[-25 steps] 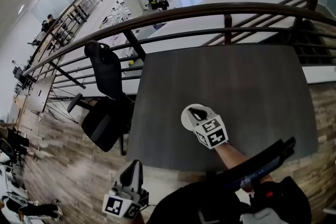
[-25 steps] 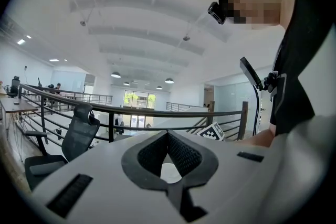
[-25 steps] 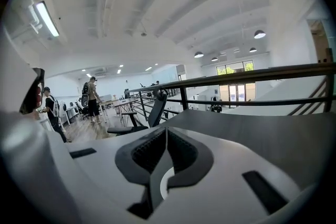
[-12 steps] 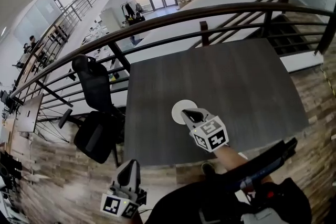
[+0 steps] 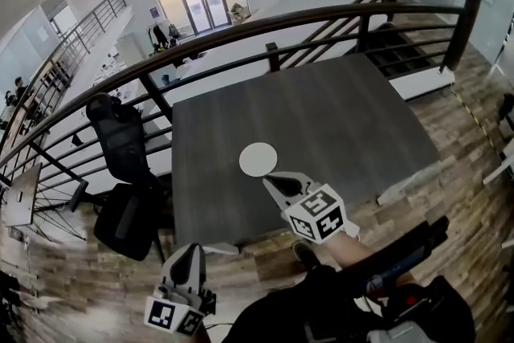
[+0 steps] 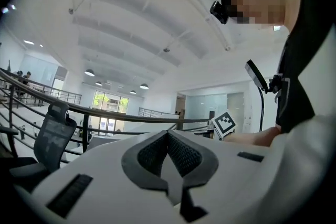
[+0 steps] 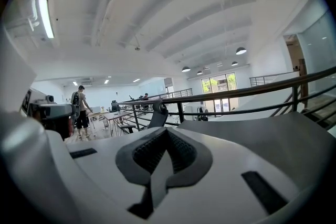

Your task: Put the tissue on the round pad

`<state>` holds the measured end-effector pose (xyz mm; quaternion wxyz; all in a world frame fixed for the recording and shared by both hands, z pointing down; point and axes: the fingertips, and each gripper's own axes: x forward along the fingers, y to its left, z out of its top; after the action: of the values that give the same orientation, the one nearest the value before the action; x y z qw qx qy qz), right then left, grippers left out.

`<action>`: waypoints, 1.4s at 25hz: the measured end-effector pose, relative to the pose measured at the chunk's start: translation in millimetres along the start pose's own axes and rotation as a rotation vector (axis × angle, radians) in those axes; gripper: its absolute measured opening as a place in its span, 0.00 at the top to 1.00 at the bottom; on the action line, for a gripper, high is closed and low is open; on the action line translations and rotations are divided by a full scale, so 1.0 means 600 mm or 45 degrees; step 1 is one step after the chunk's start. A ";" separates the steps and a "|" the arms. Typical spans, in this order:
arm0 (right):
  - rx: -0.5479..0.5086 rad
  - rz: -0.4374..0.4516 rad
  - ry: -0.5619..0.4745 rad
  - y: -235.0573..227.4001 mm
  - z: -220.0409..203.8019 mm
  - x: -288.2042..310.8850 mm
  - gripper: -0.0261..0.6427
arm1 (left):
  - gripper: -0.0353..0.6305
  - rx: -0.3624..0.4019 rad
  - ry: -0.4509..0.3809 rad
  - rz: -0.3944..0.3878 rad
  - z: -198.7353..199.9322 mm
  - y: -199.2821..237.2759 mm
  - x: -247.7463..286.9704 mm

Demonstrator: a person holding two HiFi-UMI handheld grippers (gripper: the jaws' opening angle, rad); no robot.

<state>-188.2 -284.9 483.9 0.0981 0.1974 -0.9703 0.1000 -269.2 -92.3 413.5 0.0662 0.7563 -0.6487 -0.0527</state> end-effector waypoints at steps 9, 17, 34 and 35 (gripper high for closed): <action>-0.004 -0.111 -0.044 0.072 0.004 -0.106 0.96 | 0.94 -0.045 0.027 -0.101 -0.037 -0.017 -0.056; -0.003 -0.084 -0.098 0.095 0.026 -0.172 0.96 | 0.94 -0.016 0.009 -0.157 -0.023 -0.065 -0.048; 0.002 -0.072 -0.112 -0.032 0.041 -0.278 0.96 | 0.94 0.019 0.050 -0.162 -0.027 -0.193 0.084; -0.007 -0.073 -0.109 -0.034 0.042 -0.277 0.96 | 0.94 0.021 0.049 -0.157 -0.026 -0.193 0.084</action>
<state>-33.4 -248.9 424.3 0.0599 0.2291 -0.9678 0.0859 -145.8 -124.4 409.5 0.0690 0.7963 -0.5998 -0.0366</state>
